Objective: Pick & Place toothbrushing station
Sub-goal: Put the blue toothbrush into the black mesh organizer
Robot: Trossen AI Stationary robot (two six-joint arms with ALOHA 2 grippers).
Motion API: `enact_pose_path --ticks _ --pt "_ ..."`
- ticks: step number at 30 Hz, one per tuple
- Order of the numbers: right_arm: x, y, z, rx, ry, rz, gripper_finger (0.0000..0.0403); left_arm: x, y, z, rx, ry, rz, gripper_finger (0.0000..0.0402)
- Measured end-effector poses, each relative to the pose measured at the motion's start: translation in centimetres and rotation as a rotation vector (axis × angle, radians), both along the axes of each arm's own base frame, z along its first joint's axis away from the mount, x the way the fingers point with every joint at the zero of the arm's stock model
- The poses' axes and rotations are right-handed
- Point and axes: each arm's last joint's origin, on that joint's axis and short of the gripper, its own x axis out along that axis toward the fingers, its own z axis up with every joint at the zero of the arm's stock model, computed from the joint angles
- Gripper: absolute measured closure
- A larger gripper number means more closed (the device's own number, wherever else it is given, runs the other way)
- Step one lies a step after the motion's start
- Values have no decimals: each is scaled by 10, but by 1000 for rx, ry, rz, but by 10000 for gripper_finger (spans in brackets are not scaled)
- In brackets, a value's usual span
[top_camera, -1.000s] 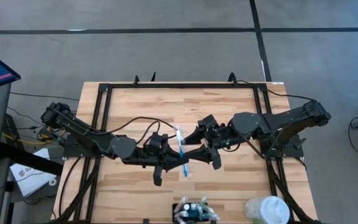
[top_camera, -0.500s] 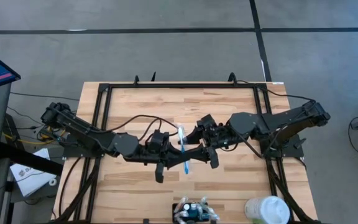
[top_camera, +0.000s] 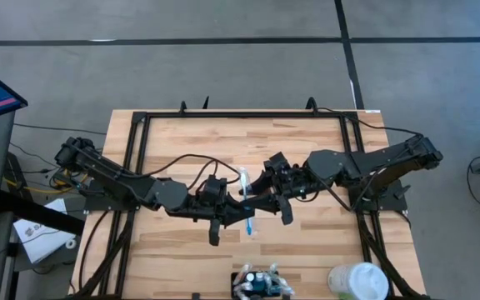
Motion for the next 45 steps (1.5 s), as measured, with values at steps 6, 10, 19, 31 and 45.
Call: enact_pose_path --ticks 6,10,19,31,45 --pt "0 0 0 -9 0 -1 315 0 0 0 2 2 0 385" --pt "0 -1 -1 -21 2 -1 367 0 0 -1 6 5 -1 385" --pt "0 1 -1 -34 5 -6 383 0 -1 -1 9 11 -20 295" --pt "-10 24 1 -130 -36 -43 397 -13 -10 5 -19 20 -67 89" --pt "-44 83 13 -264 -187 -42 397 -30 -25 11 -58 12 86 118"
